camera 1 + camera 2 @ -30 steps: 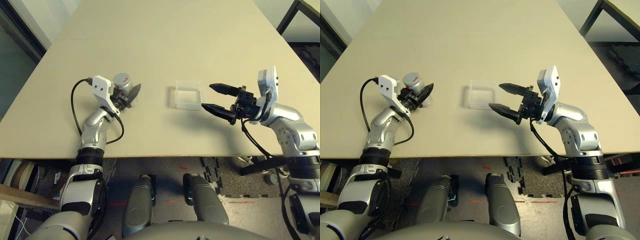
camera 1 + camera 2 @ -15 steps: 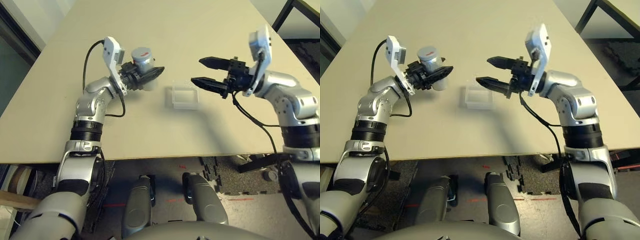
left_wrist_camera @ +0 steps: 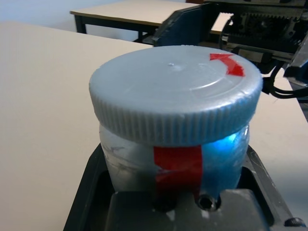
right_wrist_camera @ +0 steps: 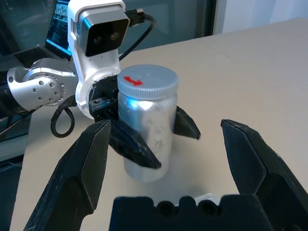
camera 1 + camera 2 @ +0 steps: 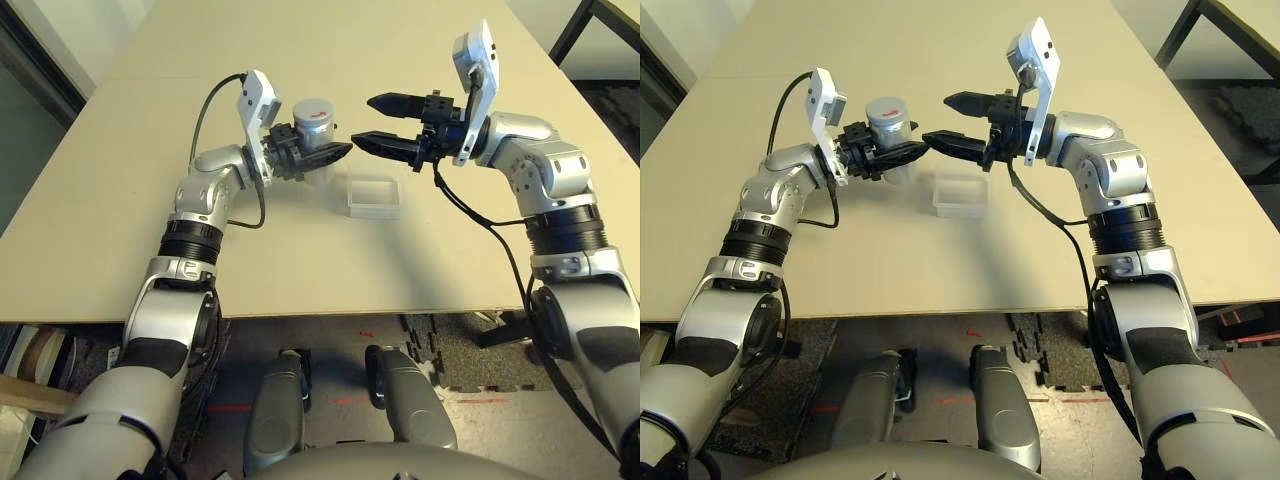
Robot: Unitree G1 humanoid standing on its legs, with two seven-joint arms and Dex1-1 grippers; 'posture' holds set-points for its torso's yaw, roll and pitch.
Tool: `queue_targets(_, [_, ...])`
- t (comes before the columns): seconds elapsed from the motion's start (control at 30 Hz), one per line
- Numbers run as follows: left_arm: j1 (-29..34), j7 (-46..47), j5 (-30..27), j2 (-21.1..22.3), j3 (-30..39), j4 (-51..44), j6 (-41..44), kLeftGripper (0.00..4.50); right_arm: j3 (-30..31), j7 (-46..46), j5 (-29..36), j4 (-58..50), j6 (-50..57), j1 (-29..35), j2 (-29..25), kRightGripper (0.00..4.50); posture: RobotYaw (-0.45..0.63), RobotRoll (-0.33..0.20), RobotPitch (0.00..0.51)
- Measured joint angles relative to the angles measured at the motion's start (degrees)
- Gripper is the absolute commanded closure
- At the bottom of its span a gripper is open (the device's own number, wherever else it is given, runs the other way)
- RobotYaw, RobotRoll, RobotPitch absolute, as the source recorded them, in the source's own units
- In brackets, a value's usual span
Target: Pour the medicine from the bottle into the box.
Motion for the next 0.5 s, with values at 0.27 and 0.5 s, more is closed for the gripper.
queue_targets(0.27, [-5.46,-0.46,1.31,-3.97,-0.03,6.11,-4.44,1.93,0.00,0.52,-1.16,1.41,-0.52,-1.23,0.79,0.00,-0.12,0.000,0.146])
queue_targets(0.5, [-5.61,-1.31,1.94,-4.90,-0.04,8.50,-6.07,1.93,-0.12,0.53,-1.59,1.43,-0.52,-1.77,0.76,0.00,-0.13,0.000,0.146])
